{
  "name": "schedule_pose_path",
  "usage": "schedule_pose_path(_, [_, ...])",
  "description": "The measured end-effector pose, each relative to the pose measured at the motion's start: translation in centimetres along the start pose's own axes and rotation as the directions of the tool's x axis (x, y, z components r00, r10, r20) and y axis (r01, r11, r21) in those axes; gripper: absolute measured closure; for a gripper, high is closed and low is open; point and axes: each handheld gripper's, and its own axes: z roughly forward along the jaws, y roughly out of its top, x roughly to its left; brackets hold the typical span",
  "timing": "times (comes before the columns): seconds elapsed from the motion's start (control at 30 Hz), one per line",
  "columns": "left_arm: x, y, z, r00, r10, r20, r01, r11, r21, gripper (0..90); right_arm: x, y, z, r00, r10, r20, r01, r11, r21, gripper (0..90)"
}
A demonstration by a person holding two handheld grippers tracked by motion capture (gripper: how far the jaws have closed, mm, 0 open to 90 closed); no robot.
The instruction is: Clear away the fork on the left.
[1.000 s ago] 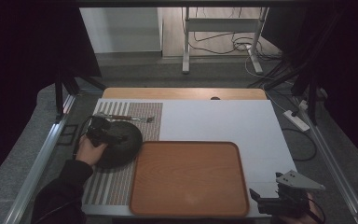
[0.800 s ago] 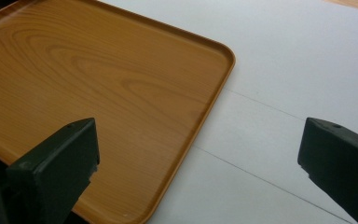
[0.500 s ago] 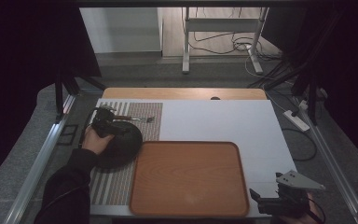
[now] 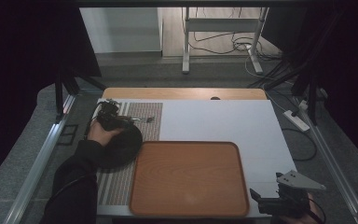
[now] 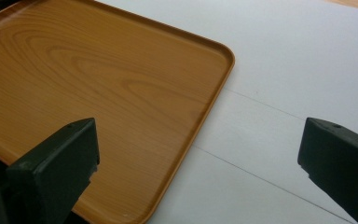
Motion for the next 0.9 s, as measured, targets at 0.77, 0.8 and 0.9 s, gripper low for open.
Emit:
schedule_pose_path(0.77, [4.5,3.4,3.2,0.9922,-0.058,-0.111,0.072,0.9895,0.126,88.6,-0.1,-0.1,-0.1,1.0,0.006,-0.005,-0.006,1.0,-0.005,0.0])
schedule_pose_path(0.8, [5.0,3.2,3.5,0.9883,-0.064,-0.138,0.084,0.9853,0.148,88.6,-0.1,-0.1,-0.1,1.0,0.007,-0.005,-0.007,1.0,-0.005,0.0])
schedule_pose_path(0.9, [5.5,2.6,3.6,0.9848,-0.072,-0.158,0.1,0.9799,0.173,88.4,-0.2,-0.1,-0.1,0.9999,0.011,-0.007,-0.011,1.0,-0.006,0.0])
